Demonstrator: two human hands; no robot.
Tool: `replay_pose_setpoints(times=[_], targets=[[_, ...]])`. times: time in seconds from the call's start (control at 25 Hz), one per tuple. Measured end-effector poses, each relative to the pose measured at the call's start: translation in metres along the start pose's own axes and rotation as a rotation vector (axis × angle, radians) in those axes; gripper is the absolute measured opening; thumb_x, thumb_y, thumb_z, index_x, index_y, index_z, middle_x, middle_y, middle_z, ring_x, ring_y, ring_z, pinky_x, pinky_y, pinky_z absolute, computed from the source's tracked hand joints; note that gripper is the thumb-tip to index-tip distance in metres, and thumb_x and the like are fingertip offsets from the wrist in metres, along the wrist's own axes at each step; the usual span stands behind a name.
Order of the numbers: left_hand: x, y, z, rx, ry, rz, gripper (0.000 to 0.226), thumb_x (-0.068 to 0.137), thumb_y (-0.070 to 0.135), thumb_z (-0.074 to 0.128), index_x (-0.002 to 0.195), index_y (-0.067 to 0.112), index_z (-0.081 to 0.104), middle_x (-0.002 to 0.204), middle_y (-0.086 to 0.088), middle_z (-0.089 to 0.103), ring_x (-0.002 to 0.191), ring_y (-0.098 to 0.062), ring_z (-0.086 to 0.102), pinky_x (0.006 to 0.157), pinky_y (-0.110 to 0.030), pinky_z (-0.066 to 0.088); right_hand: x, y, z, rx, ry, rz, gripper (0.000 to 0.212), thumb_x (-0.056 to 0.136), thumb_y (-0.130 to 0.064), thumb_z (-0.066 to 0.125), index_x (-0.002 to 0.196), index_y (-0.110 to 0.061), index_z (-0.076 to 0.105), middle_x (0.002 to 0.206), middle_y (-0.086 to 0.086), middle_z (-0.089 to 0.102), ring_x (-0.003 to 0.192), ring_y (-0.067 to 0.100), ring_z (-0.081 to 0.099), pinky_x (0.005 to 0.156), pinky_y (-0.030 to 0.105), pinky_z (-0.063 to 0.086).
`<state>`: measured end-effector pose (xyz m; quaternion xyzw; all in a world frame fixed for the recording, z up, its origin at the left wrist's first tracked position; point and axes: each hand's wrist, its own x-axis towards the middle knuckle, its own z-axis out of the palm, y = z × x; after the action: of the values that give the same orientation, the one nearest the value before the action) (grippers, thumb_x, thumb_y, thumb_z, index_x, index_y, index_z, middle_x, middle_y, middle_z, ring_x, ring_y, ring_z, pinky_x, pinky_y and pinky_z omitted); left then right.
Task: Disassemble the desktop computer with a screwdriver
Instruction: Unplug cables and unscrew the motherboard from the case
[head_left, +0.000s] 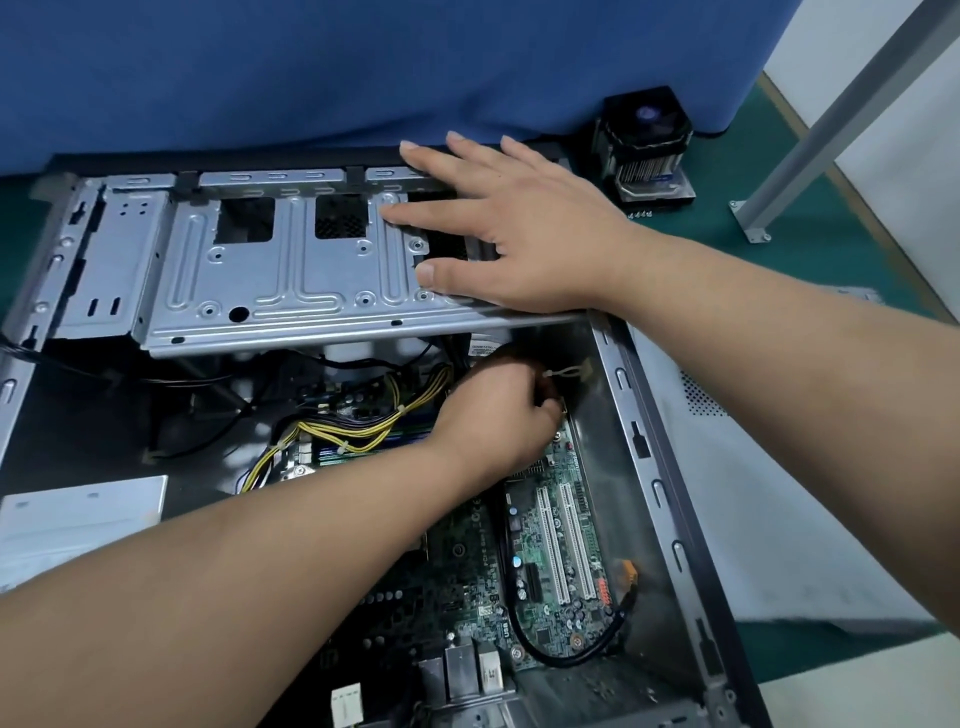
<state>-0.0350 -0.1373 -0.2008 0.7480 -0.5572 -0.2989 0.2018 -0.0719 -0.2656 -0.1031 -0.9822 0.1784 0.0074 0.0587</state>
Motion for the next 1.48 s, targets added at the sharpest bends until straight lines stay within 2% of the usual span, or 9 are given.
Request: replay_pose_setpoints(times=[0.16,0.28,0.4,0.56,0.72,0.96,1.24,1.48], targets=[[-0.001,-0.001,0.005,0.003,0.037,-0.011,0.028,0.093,0.032,0.060,0.071,0.023,0.046,0.067,0.006,0.046,0.078,-0.029,0.051,0.066,-0.030,0.037,-0.001,-0.001,0.000,0.002,-0.001,0.004,0.059,0.096,-0.073,0.032,0.152,-0.057,0.030,0.171,-0.016,0.006,0.158,0.015,0.003,0.128,0.048,0.002],[0.001,-0.002,0.001,-0.003,0.021,0.053,0.019,0.091,0.032,0.062,0.077,0.020,0.054,0.071,0.001,0.054,0.075,-0.028,0.054,0.063,-0.030,0.038,-0.001,-0.002,-0.001,0.000,0.000,0.005,0.060,0.095,-0.074,0.031,0.152,-0.057,0.030,0.171,-0.016,0.006,0.158,0.016,0.003,0.128,0.048,0.003],[0.003,-0.005,-0.002,0.003,-0.021,0.091,0.019,0.090,0.033,0.062,0.077,0.020,0.057,0.066,0.003,0.054,0.068,-0.025,0.052,0.058,-0.031,0.035,0.000,-0.001,-0.001,-0.005,-0.002,0.007,0.061,0.094,-0.075,0.030,0.152,-0.057,0.030,0.171,-0.016,0.006,0.158,0.016,0.003,0.128,0.048,0.003],[0.006,-0.009,-0.003,0.004,-0.049,0.078,0.023,0.091,0.035,0.062,0.074,0.020,0.056,0.060,0.005,0.052,0.055,-0.009,0.049,0.047,-0.028,0.030,0.000,-0.001,0.000,0.000,0.004,0.006,0.061,0.094,-0.076,0.029,0.152,-0.057,0.031,0.171,-0.016,0.007,0.158,0.016,0.004,0.128,0.048,0.003],[0.006,-0.008,0.000,-0.020,-0.038,0.035,0.023,0.090,0.036,0.063,0.078,0.016,0.060,0.063,0.002,0.056,0.058,-0.011,0.052,0.048,-0.027,0.031,0.000,-0.001,0.000,0.001,0.010,0.008,0.062,0.093,-0.076,0.028,0.152,-0.057,0.031,0.171,-0.016,0.008,0.158,0.016,0.004,0.128,0.048,0.004],[0.006,-0.008,-0.005,-0.038,-0.070,0.051,0.018,0.087,0.034,0.063,0.078,0.019,0.059,0.064,-0.002,0.062,0.056,-0.017,0.054,0.049,-0.030,0.035,0.000,-0.002,0.001,0.007,0.010,0.017,0.062,0.092,-0.077,0.029,0.151,-0.059,0.030,0.170,-0.017,0.008,0.158,0.014,0.003,0.128,0.048,0.003],[0.004,-0.007,0.003,-0.018,0.021,0.027,0.023,0.088,0.036,0.063,0.084,0.013,0.064,0.064,-0.003,0.061,0.060,-0.019,0.055,0.047,-0.027,0.031,0.000,-0.001,0.001,0.014,0.011,0.020,0.061,0.092,-0.076,0.031,0.151,-0.058,0.031,0.170,-0.017,0.008,0.158,0.014,0.004,0.128,0.046,0.002],[0.005,-0.011,-0.001,-0.046,-0.030,0.047,0.022,0.089,0.038,0.064,0.078,0.019,0.062,0.060,0.004,0.058,0.053,-0.002,0.051,0.046,-0.024,0.031,0.002,0.000,0.003,0.007,0.020,0.018,0.062,0.091,-0.077,0.030,0.150,-0.059,0.031,0.170,-0.017,0.009,0.158,0.014,0.005,0.128,0.047,0.003]])
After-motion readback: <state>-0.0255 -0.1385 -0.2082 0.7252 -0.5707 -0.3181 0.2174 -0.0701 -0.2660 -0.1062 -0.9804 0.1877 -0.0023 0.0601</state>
